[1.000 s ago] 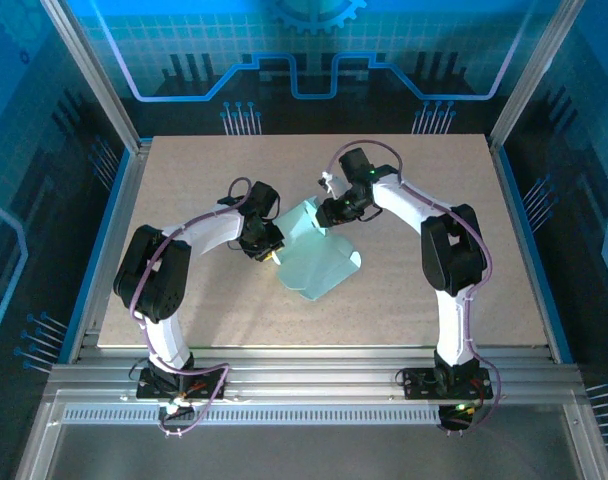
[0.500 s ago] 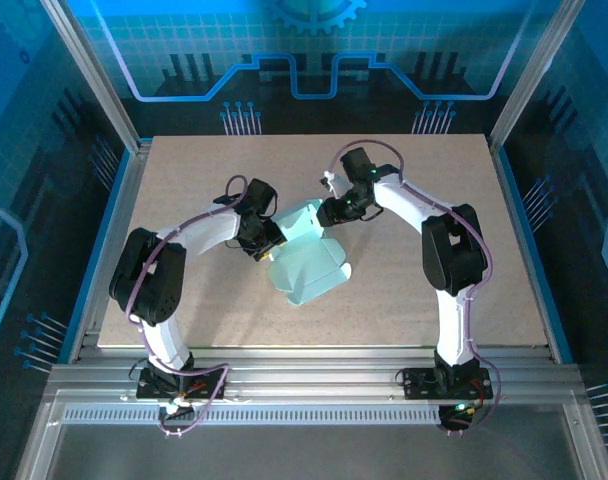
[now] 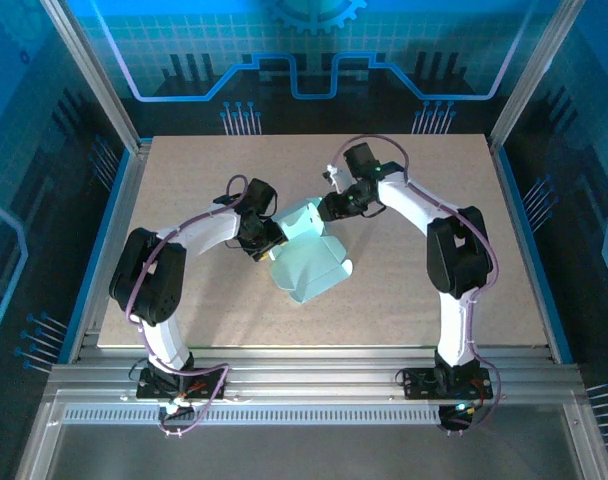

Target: Fold the paper box

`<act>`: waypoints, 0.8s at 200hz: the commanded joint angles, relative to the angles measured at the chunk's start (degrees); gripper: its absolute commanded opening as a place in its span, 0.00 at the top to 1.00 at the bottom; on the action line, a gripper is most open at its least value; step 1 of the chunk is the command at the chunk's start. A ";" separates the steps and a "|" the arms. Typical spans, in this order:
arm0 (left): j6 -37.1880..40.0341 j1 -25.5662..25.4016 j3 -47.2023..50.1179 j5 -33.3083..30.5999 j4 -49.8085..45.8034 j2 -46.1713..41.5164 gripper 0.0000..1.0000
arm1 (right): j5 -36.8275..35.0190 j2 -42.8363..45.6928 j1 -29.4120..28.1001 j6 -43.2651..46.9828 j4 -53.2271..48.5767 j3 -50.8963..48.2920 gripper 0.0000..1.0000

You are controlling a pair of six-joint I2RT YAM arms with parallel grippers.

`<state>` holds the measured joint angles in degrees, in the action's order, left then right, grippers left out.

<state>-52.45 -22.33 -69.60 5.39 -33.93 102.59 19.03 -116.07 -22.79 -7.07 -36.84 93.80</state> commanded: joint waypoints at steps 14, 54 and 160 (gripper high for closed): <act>2.14 0.76 1.49 1.55 1.05 -3.15 0.29 | 0.34 3.22 1.27 -1.60 1.37 -2.01 0.55; 5.01 0.76 3.03 2.02 0.82 -6.12 0.01 | -1.29 7.79 2.54 -4.98 4.80 -7.09 0.48; 22.35 0.89 6.47 -2.70 3.48 -21.55 0.01 | 1.65 24.30 6.98 -17.25 18.40 -30.48 0.36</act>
<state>-34.94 -21.87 -65.08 6.90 -31.99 82.63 18.85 -92.62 -15.84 -23.83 -22.83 64.25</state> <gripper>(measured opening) 0.988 0.645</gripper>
